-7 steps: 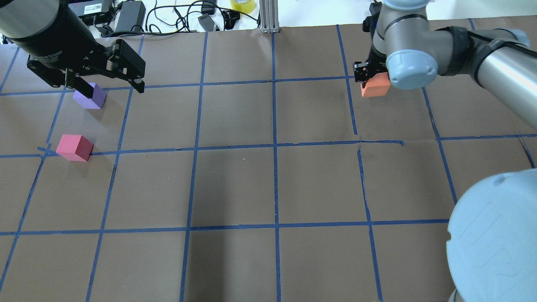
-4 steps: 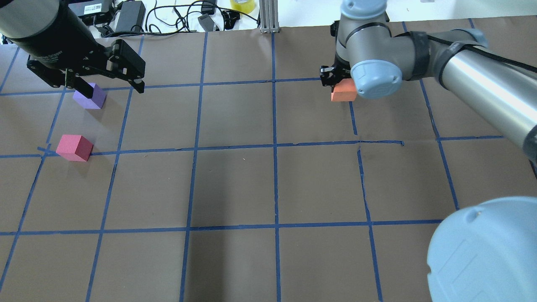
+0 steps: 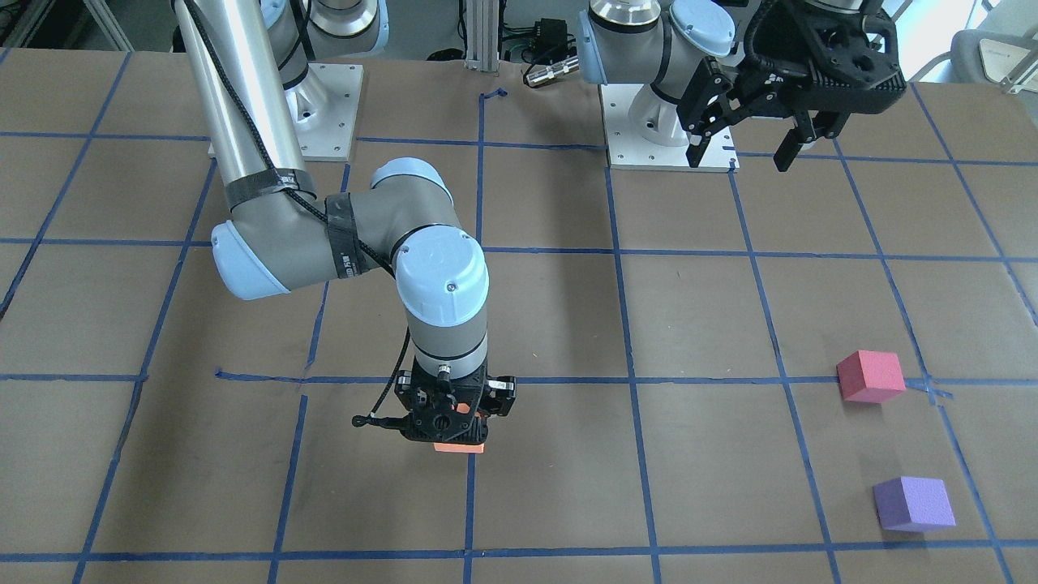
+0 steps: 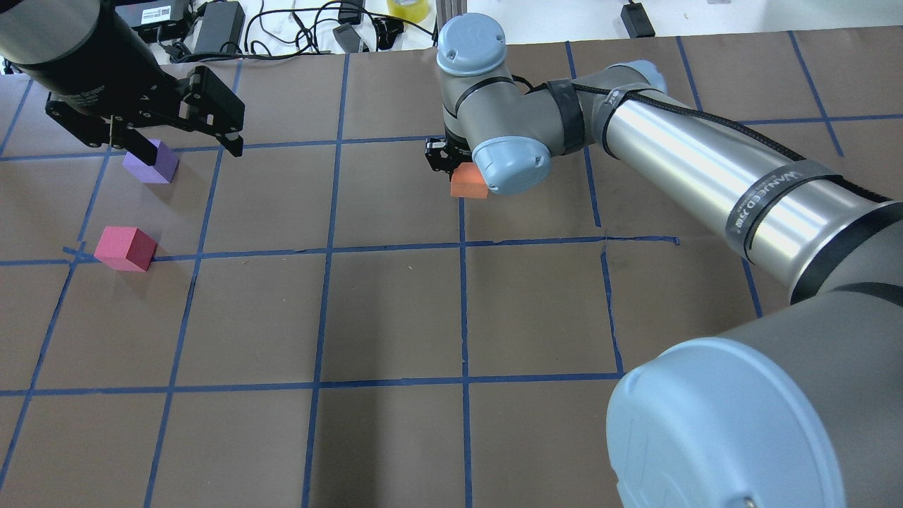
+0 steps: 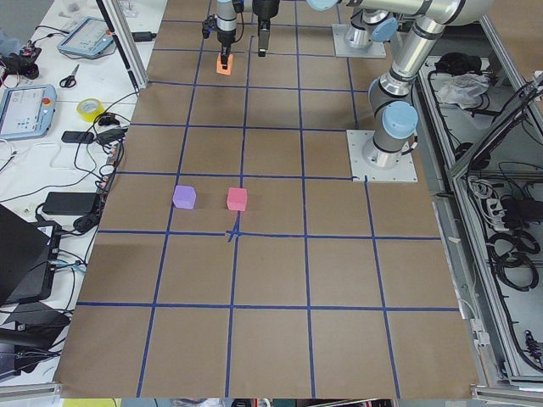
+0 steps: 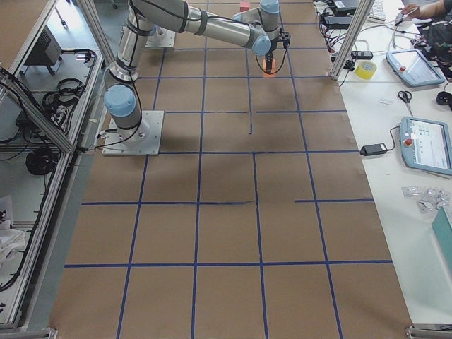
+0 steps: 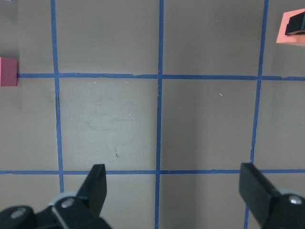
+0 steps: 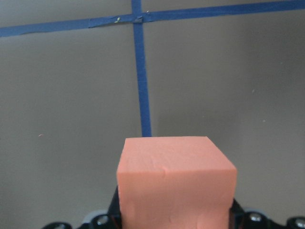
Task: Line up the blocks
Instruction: 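Carry the orange block toward the table centre with the right gripper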
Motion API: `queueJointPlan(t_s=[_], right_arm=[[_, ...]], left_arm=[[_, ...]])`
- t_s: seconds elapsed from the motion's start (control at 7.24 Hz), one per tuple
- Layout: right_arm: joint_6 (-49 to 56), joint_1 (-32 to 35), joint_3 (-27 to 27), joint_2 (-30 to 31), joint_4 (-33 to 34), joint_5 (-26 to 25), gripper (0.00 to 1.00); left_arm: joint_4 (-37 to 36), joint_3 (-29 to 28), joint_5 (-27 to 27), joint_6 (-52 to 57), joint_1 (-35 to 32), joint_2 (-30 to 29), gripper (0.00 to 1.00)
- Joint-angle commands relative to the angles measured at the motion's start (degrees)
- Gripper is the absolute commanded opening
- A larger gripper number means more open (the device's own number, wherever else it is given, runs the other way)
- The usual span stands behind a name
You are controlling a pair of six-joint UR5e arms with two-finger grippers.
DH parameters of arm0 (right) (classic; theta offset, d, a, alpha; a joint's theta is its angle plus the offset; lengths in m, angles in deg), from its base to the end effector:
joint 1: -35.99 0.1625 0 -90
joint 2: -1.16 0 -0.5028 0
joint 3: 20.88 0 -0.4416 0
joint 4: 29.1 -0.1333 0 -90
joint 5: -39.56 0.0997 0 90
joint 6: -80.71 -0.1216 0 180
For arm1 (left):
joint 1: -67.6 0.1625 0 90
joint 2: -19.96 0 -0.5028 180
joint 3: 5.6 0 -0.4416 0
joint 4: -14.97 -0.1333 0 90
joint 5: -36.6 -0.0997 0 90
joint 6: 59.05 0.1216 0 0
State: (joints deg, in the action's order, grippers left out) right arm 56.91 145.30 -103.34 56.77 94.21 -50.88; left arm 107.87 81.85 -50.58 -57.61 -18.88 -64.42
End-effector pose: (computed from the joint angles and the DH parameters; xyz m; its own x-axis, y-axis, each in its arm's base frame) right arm 0.3864 -0.7025 0.2684 -0.9963 0.0766 -0.0384 0.0803 0.9911 -0.1060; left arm -0.1084 -0.5059 0.6139 -0.9984 -0.0318 0.0467 -0.0361 0.9950 -0.0931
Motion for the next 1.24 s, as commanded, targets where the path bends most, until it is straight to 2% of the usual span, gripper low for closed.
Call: queueJointPlan(t_s=[0.0, 0.41, 0.55, 0.69, 0.83, 0.97, 1.11], right_arm=[[-1.2, 2.1, 0.4, -2.2, 0.4, 1.4, 0.18], [-1.5, 3.4, 0.5, -3.8, 0.4, 1.5, 0.21], [-2.5, 3.5, 0.5, -4.0, 0.4, 1.5, 0.26], [-2.6, 3.5, 0.4, -4.0, 0.4, 1.5, 0.39], [-3.4, 3.5, 0.4, -4.0, 0.4, 1.5, 0.66], [-3.4, 3.5, 0.4, -4.0, 0.4, 1.5, 1.00], [-3.4, 3.5, 0.5, -3.8, 0.3, 1.8, 1.00]], left_arm=[[0.0, 0.0, 0.0, -0.1, 0.0, 0.0, 1.00], [0.0, 0.0, 0.0, 0.1, 0.0, 0.0, 1.00], [0.0, 0.0, 0.0, 0.0, 0.0, 0.0, 1.00], [0.0, 0.0, 0.0, 0.1, 0.0, 0.0, 1.00], [0.0, 0.0, 0.0, 0.1, 0.0, 0.0, 1.00], [0.0, 0.0, 0.0, 0.1, 0.0, 0.0, 1.00], [0.0, 0.0, 0.1, 0.1, 0.0, 0.0, 1.00]])
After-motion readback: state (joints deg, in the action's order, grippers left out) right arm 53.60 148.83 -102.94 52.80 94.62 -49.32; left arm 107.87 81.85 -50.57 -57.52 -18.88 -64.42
